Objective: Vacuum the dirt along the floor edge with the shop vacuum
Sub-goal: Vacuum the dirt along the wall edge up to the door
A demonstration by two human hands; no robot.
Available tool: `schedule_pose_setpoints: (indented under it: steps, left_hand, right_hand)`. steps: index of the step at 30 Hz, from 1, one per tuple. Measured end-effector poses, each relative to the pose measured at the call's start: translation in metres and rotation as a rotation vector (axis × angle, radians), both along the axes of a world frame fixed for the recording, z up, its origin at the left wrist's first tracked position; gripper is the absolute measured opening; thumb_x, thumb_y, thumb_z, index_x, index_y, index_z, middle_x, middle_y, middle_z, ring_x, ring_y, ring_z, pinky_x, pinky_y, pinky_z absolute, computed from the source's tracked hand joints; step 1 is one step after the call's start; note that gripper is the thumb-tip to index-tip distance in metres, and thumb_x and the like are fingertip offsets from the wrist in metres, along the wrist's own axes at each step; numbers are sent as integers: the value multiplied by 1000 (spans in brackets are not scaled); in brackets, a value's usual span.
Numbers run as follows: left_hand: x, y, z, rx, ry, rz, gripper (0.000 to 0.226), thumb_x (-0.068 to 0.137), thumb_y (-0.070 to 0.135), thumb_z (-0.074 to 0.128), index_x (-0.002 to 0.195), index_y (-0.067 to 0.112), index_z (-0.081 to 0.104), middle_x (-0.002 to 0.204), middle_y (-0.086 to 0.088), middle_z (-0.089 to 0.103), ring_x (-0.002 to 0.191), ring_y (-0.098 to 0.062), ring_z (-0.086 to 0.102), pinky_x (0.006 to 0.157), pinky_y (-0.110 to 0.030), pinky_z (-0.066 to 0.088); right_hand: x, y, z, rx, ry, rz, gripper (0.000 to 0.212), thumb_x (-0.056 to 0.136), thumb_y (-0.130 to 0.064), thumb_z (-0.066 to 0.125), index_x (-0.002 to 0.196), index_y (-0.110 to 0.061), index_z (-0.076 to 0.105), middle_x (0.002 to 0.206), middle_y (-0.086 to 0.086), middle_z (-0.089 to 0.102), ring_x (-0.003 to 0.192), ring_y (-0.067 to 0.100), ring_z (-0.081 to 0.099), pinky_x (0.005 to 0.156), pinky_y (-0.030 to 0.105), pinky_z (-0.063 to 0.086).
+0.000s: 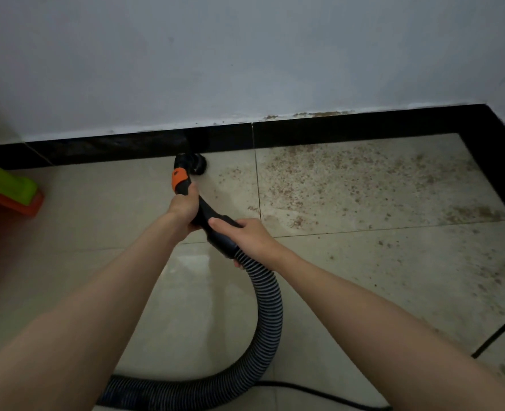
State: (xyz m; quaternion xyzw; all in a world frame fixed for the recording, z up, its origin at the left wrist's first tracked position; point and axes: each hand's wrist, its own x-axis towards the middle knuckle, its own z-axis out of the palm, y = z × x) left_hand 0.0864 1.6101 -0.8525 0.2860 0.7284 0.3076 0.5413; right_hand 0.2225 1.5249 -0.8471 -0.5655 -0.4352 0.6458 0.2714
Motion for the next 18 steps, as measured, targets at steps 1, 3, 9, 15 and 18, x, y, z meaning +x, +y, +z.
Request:
schedule_pose_setpoints:
  steps: [1,3,9,15,18]
  left_hand:
    - [-3,-4,-3,-19,14,-11,52,101,39,36,138,3,34,131,-18,50,116,-35,53,92,-46,48]
    - [-3,-13,-8,-40,22,-35,53,100,40,36,137,2,35,129,-19,51,113,-36,54,92,-47,49]
    - [26,-19,-3,-33,-27,-135,52,100,42,37,133,1,38,122,-18,56,107,-33,58,89,-44,51]
    - [52,-22,6,-66,-116,-207,51,100,42,37,131,2,39,109,-15,57,93,-28,59,73,-39,52]
    - [59,-23,11,-79,-166,-233,52,100,42,37,134,2,38,112,-15,58,90,-27,60,68,-36,50]
  right_hand:
    - [-3,-6,-2,-11,-6,1,44,84,-55,65,85,-12,58,68,6,59,44,18,56,45,26,46]
    - [-5,-17,-7,-34,-11,-20,48,83,-56,65,90,-9,60,70,7,59,45,18,56,46,27,46]
    - [12,-32,-3,-59,4,-157,49,83,-53,67,86,-5,62,70,11,60,48,21,57,47,29,49]
    - [28,-41,11,-52,-56,-234,45,84,-51,67,80,-6,61,66,9,59,43,17,55,43,25,47]
    - [33,-43,17,-51,-70,-259,44,83,-51,68,78,-7,60,65,8,59,41,17,55,42,24,45]
